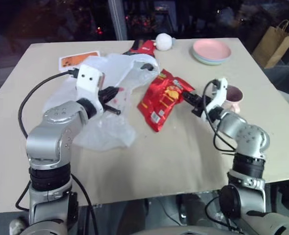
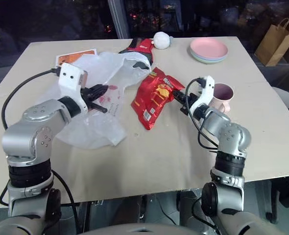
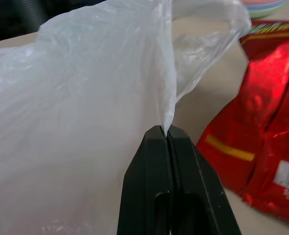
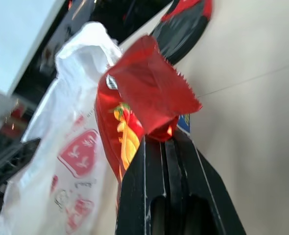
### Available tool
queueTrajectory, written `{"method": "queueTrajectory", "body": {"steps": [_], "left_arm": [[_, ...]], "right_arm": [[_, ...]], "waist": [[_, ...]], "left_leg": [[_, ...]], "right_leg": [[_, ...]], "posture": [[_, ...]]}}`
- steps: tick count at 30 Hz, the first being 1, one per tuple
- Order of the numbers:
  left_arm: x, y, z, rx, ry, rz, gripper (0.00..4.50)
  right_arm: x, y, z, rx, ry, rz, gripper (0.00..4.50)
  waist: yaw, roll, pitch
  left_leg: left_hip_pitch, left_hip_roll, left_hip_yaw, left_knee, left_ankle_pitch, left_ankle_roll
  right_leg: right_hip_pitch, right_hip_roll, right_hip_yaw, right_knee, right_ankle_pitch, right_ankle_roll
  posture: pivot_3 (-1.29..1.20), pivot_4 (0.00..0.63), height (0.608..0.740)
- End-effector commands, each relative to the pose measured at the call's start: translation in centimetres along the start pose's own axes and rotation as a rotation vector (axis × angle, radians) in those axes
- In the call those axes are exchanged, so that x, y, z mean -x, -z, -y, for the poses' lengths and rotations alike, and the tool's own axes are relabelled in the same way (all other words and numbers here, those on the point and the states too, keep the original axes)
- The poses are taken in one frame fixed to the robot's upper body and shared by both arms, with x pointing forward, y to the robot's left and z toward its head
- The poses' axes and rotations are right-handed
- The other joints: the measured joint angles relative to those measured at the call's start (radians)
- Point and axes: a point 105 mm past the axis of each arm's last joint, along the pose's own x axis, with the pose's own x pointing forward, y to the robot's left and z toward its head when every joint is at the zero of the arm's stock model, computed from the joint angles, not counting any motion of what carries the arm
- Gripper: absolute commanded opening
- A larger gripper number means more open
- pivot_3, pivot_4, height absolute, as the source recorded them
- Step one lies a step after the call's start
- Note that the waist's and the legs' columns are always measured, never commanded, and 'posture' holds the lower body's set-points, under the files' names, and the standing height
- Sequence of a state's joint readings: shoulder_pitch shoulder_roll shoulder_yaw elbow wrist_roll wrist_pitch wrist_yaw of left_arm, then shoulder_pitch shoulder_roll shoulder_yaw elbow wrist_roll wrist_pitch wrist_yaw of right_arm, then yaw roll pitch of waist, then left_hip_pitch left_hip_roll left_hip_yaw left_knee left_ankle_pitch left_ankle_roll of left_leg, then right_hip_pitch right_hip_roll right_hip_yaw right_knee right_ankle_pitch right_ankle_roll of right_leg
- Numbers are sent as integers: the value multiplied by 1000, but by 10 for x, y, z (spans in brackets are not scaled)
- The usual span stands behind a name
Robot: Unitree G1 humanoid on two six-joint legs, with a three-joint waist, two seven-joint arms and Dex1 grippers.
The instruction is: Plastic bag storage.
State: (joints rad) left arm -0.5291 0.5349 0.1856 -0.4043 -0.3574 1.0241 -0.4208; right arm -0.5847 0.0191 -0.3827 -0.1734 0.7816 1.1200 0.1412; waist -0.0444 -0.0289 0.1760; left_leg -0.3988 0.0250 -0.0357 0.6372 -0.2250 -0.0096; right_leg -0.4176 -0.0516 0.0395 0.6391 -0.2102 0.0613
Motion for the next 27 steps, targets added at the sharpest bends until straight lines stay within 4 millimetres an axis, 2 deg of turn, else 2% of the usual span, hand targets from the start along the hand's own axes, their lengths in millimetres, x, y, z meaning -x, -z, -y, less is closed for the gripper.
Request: {"method": "queueTrajectory", "body": {"steps": [1,4,6,10,20,27], "left_arm": [[-3,-14,12,-28,46,43,0],[-10,-17,2,-31,-10,39,0],[-16,-20,-10,-11,-58,40,0],[-21,-18,-2,-23,-5,29,0],[-26,-8,17,13,88,16,0],[-20,-24,23,152,184,97,0]], "right_arm": [[4,-1,-20,-15,-56,14,36],[11,0,-26,-20,-75,20,36],[26,-10,-25,-14,-73,70,36],[38,-22,-31,-15,-97,129,36],[36,-39,-60,-51,-205,207,36],[17,-46,-69,-158,-226,255,36]], "waist": [[-3,0,0],[0,1,1],[5,1,1],[5,1,1],[2,2,1],[0,2,1]], "left_leg": [[0,0,0,0,0,0],[1,1,0,0,0,0],[1,1,0,0,0,0],[-1,0,0,0,0,0],[-1,0,0,-1,0,0],[-1,0,0,-1,0,0]], "right_leg": [[0,0,0,0,0,0],[0,1,0,1,0,0],[0,1,0,1,0,0],[0,0,0,-1,0,0],[-1,1,1,-2,0,0],[-1,1,1,-2,0,0]], "posture": [[0,150,740],[0,150,740],[0,150,740],[0,150,740],[0,150,740],[0,150,740]]}}
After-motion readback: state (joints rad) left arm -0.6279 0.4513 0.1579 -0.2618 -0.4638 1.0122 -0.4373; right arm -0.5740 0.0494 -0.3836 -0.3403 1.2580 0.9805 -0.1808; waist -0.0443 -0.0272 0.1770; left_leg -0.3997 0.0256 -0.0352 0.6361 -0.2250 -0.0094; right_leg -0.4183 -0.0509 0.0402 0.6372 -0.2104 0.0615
